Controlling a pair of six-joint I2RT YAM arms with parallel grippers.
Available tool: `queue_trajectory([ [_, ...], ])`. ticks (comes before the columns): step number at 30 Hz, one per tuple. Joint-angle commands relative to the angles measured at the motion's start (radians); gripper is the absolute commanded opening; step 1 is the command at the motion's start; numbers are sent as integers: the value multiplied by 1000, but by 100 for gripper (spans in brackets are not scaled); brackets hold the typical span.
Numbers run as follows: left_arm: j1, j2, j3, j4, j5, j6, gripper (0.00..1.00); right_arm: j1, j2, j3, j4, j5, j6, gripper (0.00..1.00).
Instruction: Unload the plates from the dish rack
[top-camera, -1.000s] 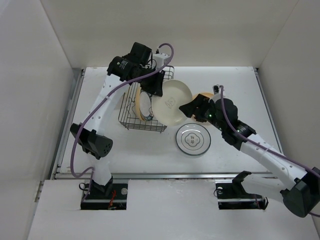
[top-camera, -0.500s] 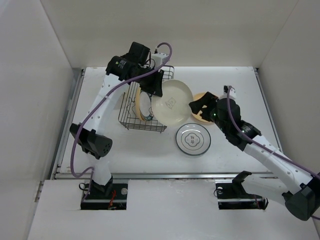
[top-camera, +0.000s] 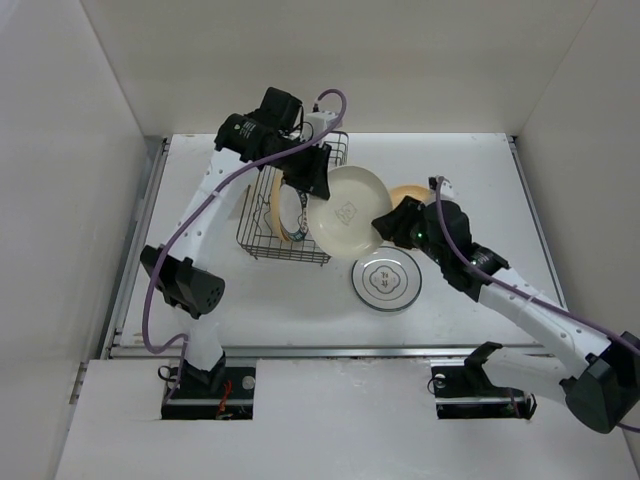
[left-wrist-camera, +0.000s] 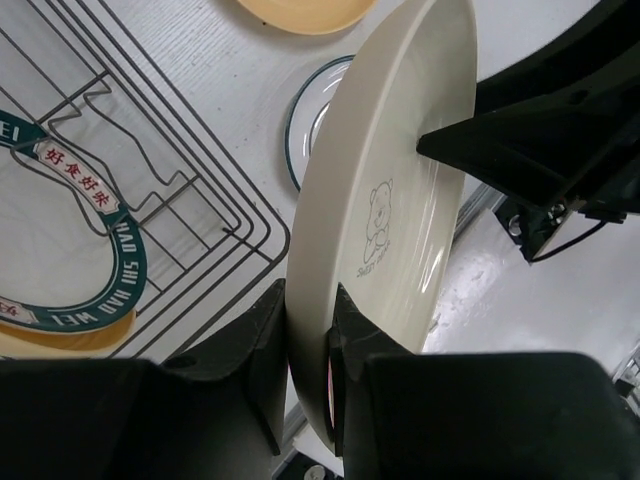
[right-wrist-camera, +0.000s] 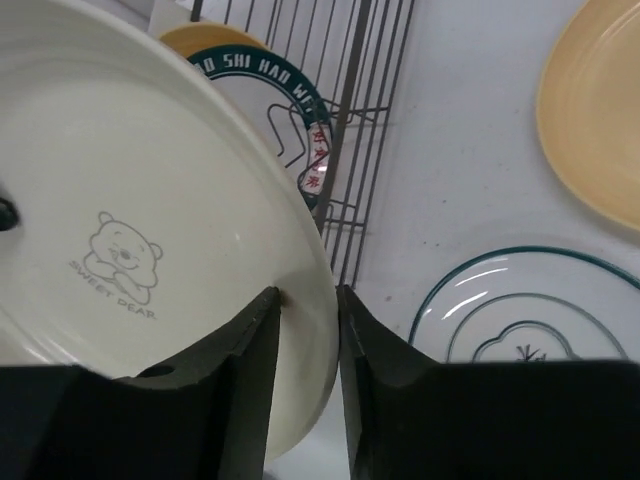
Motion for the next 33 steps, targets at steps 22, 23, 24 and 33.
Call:
queue_trajectory([
  [22, -5, -14, 67, 57, -811, -51, 100, -131, 46, 99, -291, 440, 348, 0],
  [23, -5, -14, 67, 57, -839, -39, 100, -174, 61, 111, -307, 440, 348, 0],
  [24, -5, 2, 67, 43, -873, -39, 100, -199, 93, 111, -307, 430, 359, 0],
  [33, -5, 55, 58, 25, -986, -28, 100, -406, 305, 153, -233, 283, 339, 0],
])
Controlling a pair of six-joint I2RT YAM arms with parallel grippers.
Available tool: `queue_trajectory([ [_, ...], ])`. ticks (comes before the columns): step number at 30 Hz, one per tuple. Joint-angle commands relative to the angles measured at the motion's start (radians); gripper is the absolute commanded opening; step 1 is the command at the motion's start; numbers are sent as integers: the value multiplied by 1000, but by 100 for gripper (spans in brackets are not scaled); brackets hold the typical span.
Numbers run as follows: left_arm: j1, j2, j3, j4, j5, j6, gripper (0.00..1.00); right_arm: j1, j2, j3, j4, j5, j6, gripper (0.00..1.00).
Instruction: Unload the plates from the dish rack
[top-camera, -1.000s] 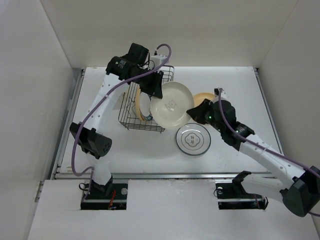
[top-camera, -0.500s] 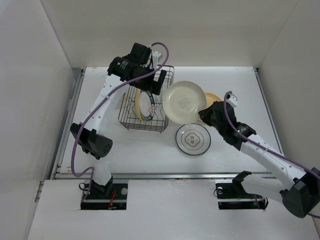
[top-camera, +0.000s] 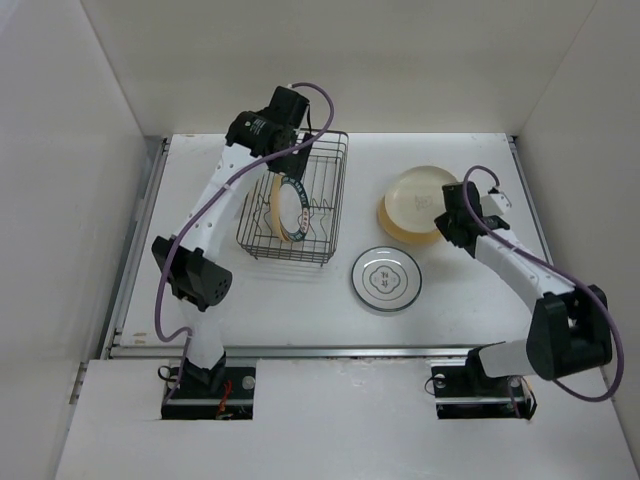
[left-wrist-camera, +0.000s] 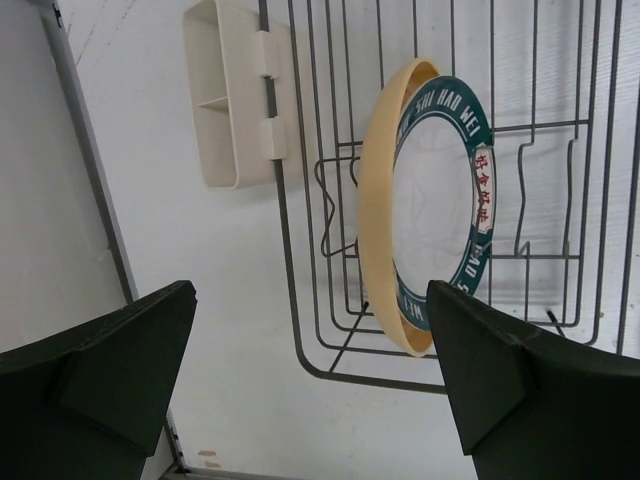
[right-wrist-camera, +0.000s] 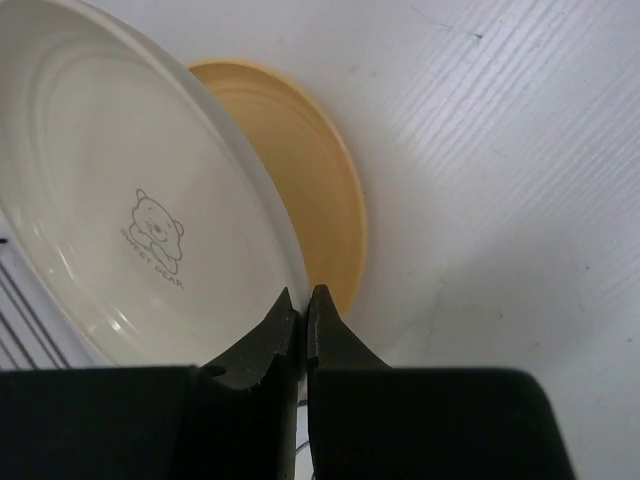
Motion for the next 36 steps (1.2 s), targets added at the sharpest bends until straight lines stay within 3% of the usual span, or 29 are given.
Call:
queue_trajectory([
  [1, -1, -22, 11, 4, -65, 22, 100, -50, 53, 56, 78, -63, 3, 0],
  [6, -1, -22, -9, 15, -65, 31, 100, -84, 167, 103, 167, -186, -128, 1],
  [7, -1, -22, -9, 15, -74, 31, 100, -84, 188, 134, 167, -214, -150, 5],
  [9, -1, -22, -19, 15, -74, 31, 100, -84, 242, 157, 143, -223, -175, 21],
  [10, -1, -22, -19, 15, -74, 31, 100, -84, 256, 166, 129, -223, -184, 45],
  [14, -1, -22, -28, 15, -74, 31, 100, -84, 276, 177, 61, -187, -184, 65],
  [26, -1, 17, -28, -7, -56, 49, 100, -75, 161, 136, 5, -130, -225, 68],
  [28, -1, 51, -14, -31, -25, 60, 84, -64, 133, 126, 5, -130, -236, 68],
  [31, -1, 82, -2, -51, 7, 60, 72, -44, 84, 105, 5, -130, -245, 68],
  [36, -1, 93, 7, -51, 44, 60, 69, -35, 30, 62, 5, -130, -254, 68],
])
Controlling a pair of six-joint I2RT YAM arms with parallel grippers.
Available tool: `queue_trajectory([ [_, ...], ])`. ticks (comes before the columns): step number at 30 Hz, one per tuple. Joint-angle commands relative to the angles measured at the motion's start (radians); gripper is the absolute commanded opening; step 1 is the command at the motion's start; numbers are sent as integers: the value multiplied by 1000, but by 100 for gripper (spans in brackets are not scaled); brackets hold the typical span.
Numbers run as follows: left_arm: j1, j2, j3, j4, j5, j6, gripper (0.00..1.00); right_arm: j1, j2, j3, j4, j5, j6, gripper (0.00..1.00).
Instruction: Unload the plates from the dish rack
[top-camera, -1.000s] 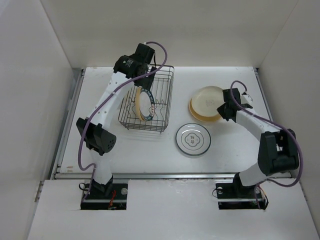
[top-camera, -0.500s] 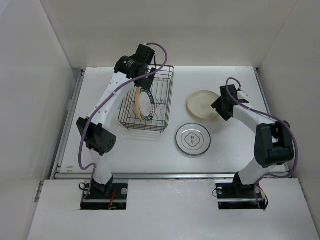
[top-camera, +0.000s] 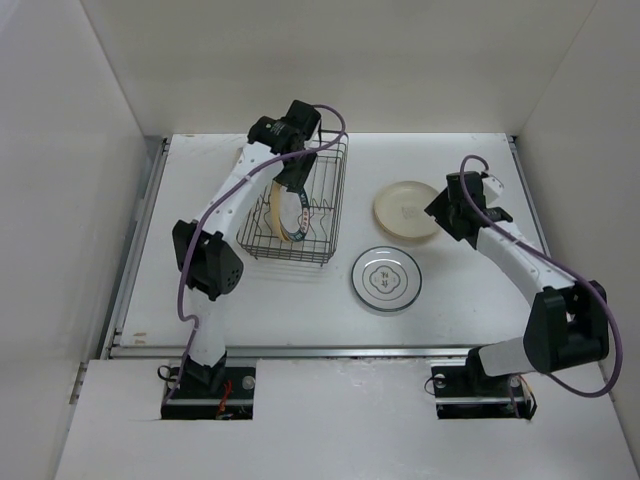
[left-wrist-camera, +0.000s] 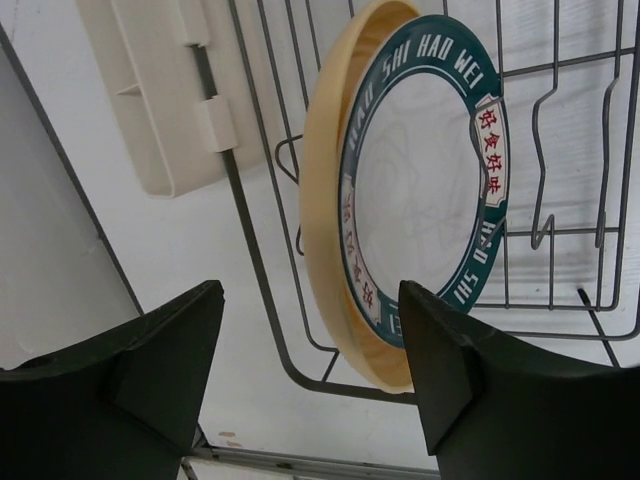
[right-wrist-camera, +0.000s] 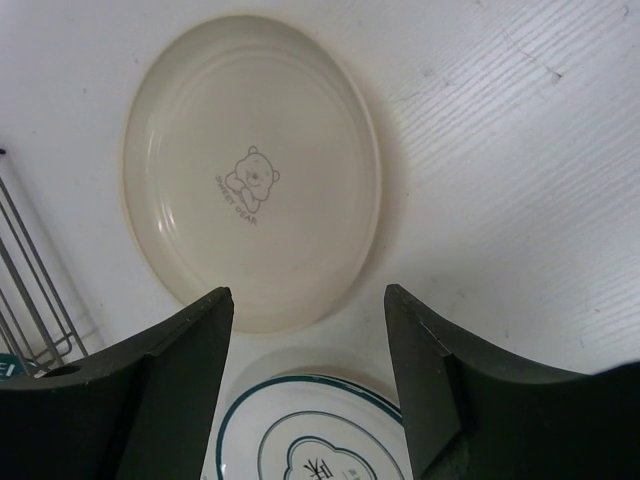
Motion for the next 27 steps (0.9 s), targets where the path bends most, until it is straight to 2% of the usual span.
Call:
queue_trajectory([
  [1, 0, -13, 32, -14, 25, 11, 66, 10, -31, -39, -7, 19, -19, 68],
  [2, 0, 0, 32, -14, 6, 11, 64, 10, -31, -39, -7, 19, -19, 68],
  [3, 0, 10, 32, -14, -16, 11, 54, 10, -41, -50, -7, 19, -19, 68],
  [6, 0, 37, 52, -14, -94, 2, 38, 10, -51, -60, -7, 19, -19, 68],
  [7, 0, 50, 52, -14, -105, 2, 29, 10, -61, -60, -7, 19, -19, 68],
  [11, 0, 50, 52, -23, -117, -9, 10, 10, -81, -60, -7, 28, -19, 68],
  [12, 0, 50, 52, -32, -117, -18, 1, 10, -81, -70, -7, 28, -19, 68],
  [18, 0, 27, 92, -46, -123, -29, 0, 10, -81, -70, -7, 28, -19, 68],
  [22, -20, 8, 126, -31, -232, -17, 0, 19, -81, -60, -7, 28, -19, 68],
  [27, -106, -56, 103, 68, -439, 67, 0, 37, -81, -50, -16, 38, -19, 68],
])
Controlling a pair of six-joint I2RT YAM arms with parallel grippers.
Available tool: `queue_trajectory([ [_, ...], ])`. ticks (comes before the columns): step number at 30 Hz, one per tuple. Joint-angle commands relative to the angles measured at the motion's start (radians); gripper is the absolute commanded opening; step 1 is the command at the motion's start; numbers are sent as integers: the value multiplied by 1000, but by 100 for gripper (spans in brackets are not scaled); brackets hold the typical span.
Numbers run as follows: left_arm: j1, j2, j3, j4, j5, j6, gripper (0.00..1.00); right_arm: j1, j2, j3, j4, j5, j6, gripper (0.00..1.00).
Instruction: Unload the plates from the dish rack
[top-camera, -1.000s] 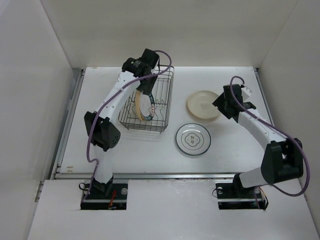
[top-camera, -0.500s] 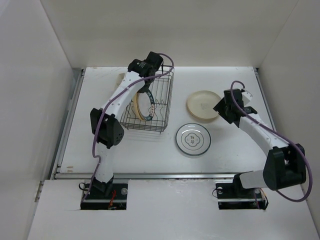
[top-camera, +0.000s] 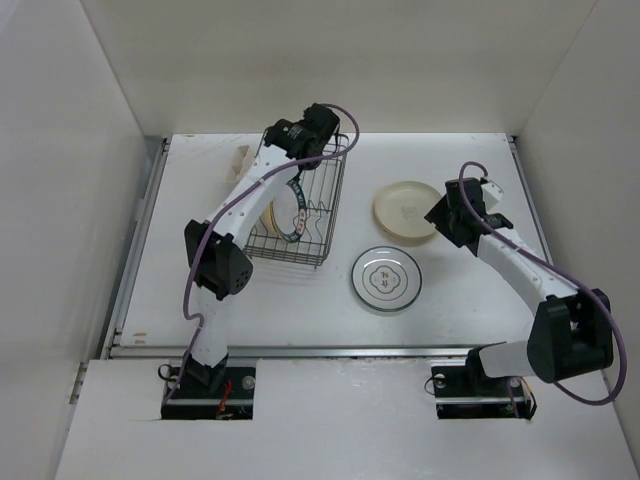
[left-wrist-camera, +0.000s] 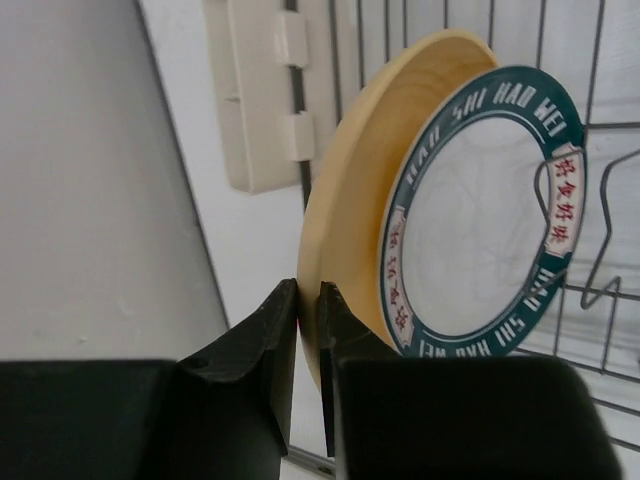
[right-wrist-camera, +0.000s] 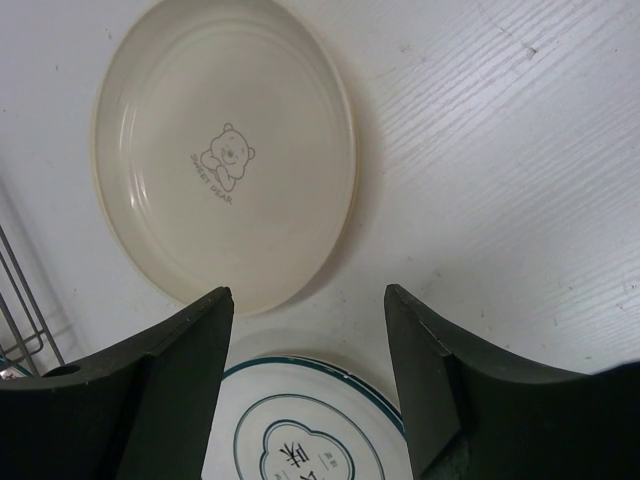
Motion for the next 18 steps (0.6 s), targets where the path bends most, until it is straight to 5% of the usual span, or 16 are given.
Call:
queue_trajectory([
  [1, -58, -124, 19, 149, -230, 81, 0, 19, -22, 24, 2, 34, -10, 68],
  [10, -101, -167, -4, 392, -458, 286, 0, 37, -65, 33, 6, 35, -71, 68],
  [16, -121, -203, -4, 530, -469, 337, 0, 55, -178, -30, 212, -226, -213, 68],
  [18, -121, -226, -4, 530, -439, 321, 0, 55, -214, -69, 320, -362, -235, 77],
])
